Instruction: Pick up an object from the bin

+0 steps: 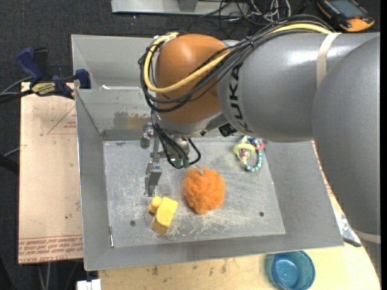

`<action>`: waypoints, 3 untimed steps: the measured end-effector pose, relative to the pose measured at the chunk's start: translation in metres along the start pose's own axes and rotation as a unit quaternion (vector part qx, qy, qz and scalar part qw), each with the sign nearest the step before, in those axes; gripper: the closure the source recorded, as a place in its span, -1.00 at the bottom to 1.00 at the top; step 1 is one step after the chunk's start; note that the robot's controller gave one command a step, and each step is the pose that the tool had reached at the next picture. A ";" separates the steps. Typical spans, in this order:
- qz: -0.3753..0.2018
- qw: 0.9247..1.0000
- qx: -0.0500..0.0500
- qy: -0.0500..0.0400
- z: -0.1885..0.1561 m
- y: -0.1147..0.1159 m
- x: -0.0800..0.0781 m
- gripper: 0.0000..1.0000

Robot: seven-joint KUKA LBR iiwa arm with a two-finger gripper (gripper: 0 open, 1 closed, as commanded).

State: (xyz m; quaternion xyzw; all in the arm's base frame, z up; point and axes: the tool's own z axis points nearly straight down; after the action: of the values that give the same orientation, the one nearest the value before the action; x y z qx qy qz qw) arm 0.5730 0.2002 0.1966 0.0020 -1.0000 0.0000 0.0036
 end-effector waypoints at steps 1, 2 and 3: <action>0.002 1.000 -0.001 -0.004 -0.004 -0.001 -0.002 -1.00; -0.050 0.999 -0.001 -0.005 0.045 -0.024 0.021 -1.00; -0.195 0.981 0.000 -0.003 0.054 -0.055 0.063 -1.00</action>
Offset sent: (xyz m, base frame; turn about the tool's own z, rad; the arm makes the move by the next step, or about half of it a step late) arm -0.0588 -0.0636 -0.1266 -0.2655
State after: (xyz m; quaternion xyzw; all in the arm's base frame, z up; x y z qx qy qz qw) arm 0.5095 0.1450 0.1429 0.1973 -0.9803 -0.0005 0.0004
